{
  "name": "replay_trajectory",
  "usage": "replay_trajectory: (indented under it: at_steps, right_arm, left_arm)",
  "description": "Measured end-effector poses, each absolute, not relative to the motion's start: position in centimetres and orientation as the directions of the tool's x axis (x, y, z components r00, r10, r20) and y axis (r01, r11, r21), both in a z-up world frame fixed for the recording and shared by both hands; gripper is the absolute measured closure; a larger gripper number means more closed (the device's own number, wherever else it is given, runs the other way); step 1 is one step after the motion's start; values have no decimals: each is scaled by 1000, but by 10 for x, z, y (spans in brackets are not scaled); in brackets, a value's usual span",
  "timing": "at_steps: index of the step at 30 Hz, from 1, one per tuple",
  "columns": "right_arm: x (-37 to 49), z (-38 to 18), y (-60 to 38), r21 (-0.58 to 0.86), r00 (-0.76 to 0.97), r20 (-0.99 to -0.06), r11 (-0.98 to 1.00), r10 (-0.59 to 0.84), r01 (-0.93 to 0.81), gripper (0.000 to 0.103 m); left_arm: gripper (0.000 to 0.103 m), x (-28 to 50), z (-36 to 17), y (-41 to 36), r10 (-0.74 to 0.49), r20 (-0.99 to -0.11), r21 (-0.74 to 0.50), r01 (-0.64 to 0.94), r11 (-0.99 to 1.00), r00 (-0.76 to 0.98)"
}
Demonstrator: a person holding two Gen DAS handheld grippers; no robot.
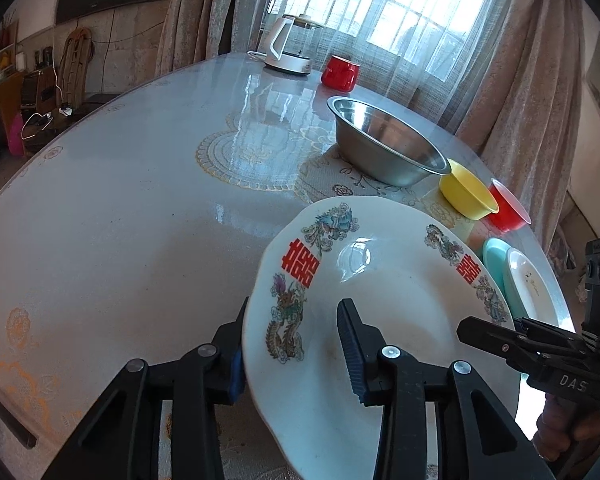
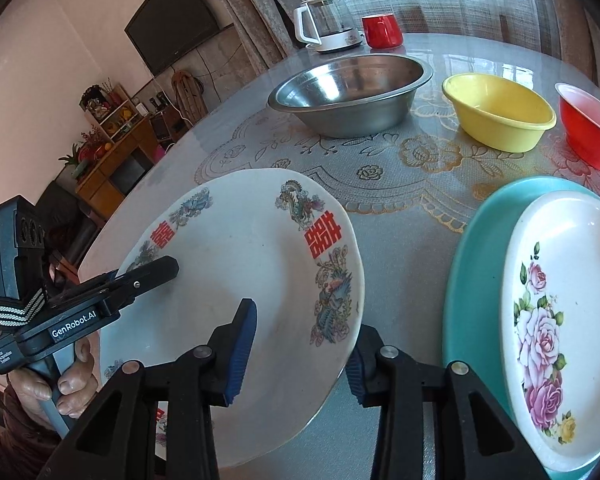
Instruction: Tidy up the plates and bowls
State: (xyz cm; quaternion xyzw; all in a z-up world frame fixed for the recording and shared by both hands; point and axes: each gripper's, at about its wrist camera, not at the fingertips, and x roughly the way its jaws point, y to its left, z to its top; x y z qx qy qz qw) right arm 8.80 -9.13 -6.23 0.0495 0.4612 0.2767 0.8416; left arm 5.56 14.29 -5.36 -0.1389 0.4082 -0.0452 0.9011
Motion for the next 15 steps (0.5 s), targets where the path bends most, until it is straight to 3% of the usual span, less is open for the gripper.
replay_trajectory:
  at_steps: [15]
  right_arm:
    - [90, -63, -96, 376, 398, -745, 830, 535, -411, 60]
  left_arm:
    - [67, 47, -53, 140, -159, -740, -289, -96, 952, 654]
